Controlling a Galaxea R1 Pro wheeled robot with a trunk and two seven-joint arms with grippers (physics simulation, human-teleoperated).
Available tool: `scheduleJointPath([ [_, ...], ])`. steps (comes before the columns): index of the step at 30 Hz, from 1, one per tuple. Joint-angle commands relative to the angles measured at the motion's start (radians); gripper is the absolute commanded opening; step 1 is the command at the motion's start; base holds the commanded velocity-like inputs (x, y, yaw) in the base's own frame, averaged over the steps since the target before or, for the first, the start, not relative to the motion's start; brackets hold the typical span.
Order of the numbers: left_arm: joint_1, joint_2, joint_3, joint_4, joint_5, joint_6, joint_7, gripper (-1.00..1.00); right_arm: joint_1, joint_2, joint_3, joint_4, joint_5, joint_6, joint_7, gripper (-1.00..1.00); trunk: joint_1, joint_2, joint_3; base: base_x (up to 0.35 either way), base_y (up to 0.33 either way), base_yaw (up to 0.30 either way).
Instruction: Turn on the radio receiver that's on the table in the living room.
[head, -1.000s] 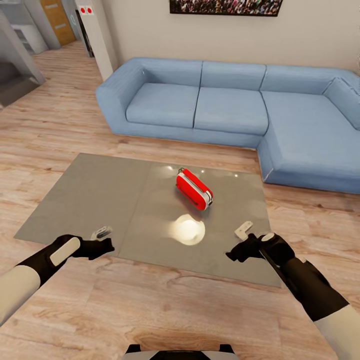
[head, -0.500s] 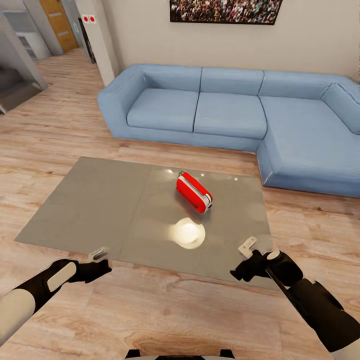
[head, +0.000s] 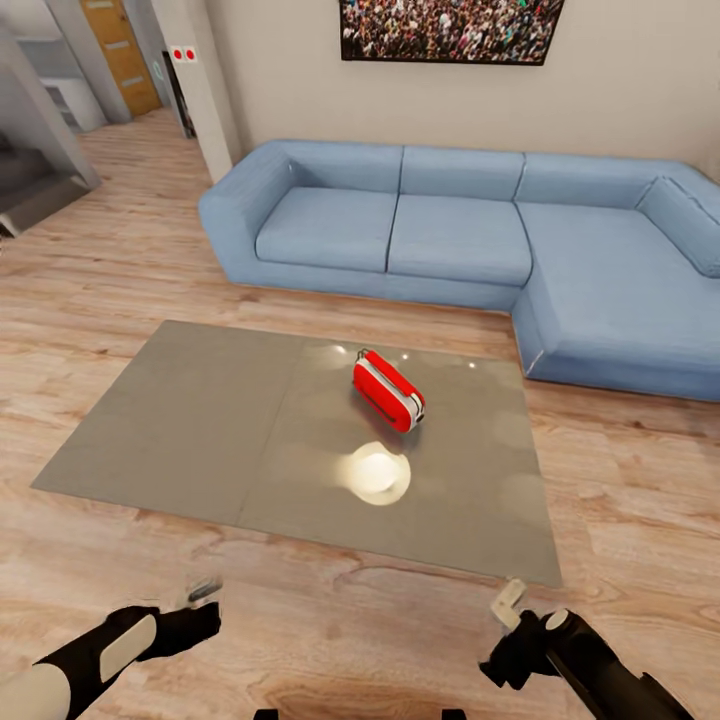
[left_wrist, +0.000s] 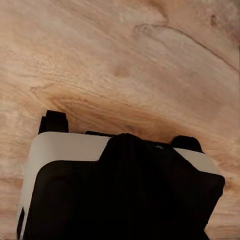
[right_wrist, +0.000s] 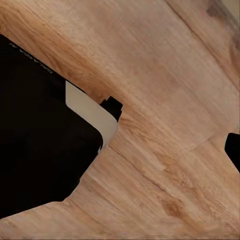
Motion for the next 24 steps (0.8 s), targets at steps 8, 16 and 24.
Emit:
scheduleJointPath([
  [8,0.120,-0.121,-0.118,0.154,0.001,-0.117,0.001,-1.00,0.005,0.156,0.001,0.526,0.001,-0.262,-0.064,1.00,0.000,0.000,0.013,0.000,0.000,0.064],
  [16,0.192,-0.186,-0.148,0.254,0.001,-0.159,0.008,-1.00,0.005,0.263,0.000,0.908,-0.060,-0.526,-0.257,1.00,0.000,0.000,0.025,0.000,0.000,0.073],
  [24,0.272,-0.197,-0.149,0.306,0.001,-0.239,0.015,-1.00,0.005,0.300,0.000,1.089,-0.214,-0.620,-0.268,1.00,0.000,0.000,0.038,0.000,0.000,0.070],
])
